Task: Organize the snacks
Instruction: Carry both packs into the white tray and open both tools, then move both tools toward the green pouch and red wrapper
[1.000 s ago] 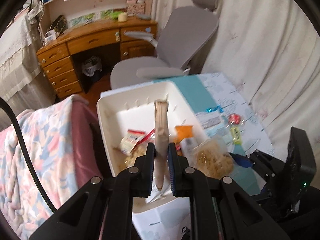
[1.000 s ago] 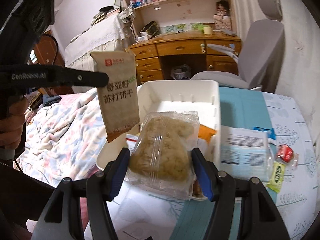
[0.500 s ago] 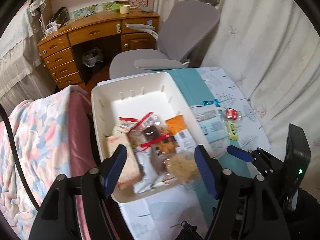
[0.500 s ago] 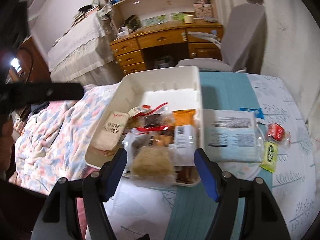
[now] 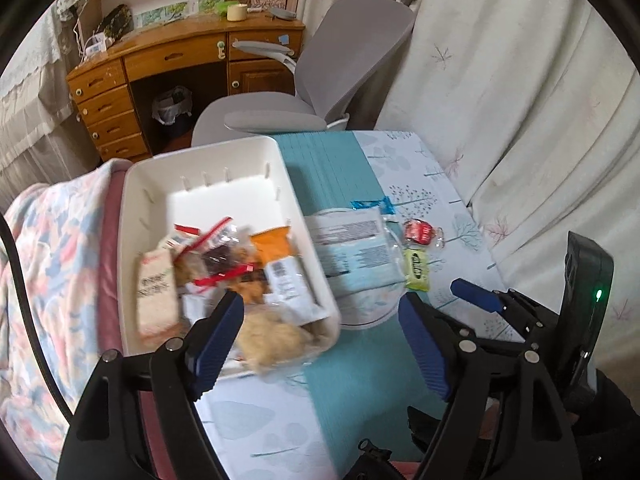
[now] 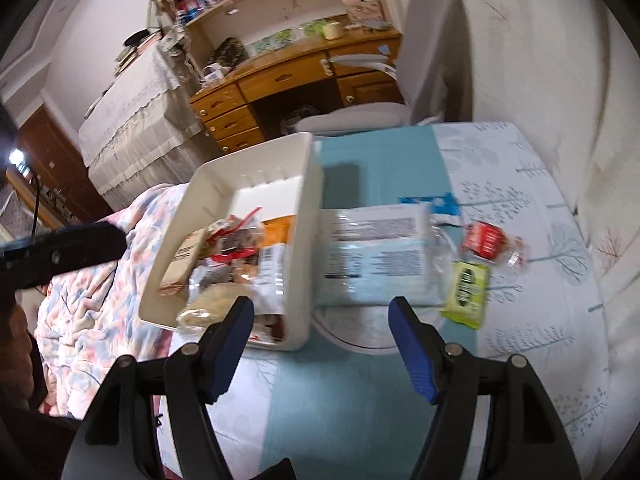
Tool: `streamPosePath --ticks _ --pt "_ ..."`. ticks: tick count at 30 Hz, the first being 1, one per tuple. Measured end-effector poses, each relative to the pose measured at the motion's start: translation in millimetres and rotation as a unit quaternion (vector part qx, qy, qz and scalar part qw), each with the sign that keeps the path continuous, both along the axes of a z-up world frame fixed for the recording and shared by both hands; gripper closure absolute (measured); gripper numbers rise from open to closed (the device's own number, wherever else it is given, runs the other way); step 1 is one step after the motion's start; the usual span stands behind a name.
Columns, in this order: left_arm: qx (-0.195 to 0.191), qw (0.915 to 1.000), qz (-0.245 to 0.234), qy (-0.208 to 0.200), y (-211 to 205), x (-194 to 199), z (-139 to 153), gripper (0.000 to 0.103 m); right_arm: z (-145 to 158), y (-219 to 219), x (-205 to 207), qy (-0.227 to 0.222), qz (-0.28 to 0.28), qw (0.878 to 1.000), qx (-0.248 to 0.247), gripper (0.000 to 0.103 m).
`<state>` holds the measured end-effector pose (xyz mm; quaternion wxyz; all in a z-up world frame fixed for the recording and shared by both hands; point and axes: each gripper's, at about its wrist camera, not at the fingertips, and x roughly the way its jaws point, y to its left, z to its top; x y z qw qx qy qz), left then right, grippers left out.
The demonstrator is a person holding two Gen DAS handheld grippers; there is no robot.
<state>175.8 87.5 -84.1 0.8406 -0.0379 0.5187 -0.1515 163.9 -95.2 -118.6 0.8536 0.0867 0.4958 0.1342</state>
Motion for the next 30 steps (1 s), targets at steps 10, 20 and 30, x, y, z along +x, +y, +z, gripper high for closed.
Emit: streamPosePath --ticks 10,20,30 --pt "0.016 0.9996 0.006 0.021 -79.2 4.8 -31.1 0.024 -8.6 -83.4 32.9 0.070 -0.029 0.996 0.035 0.032" --pt "0.016 0.9989 0.028 0.036 -142.5 15.8 -78.4 0.024 -32.2 -137.0 77.4 0.146 -0.033 0.985 0.089 0.024" --pt "0.010 0.9995 0.028 0.013 -177.9 20.7 -116.5 0.024 -66.2 -156.0 126.4 0.207 -0.039 0.973 0.089 0.024"
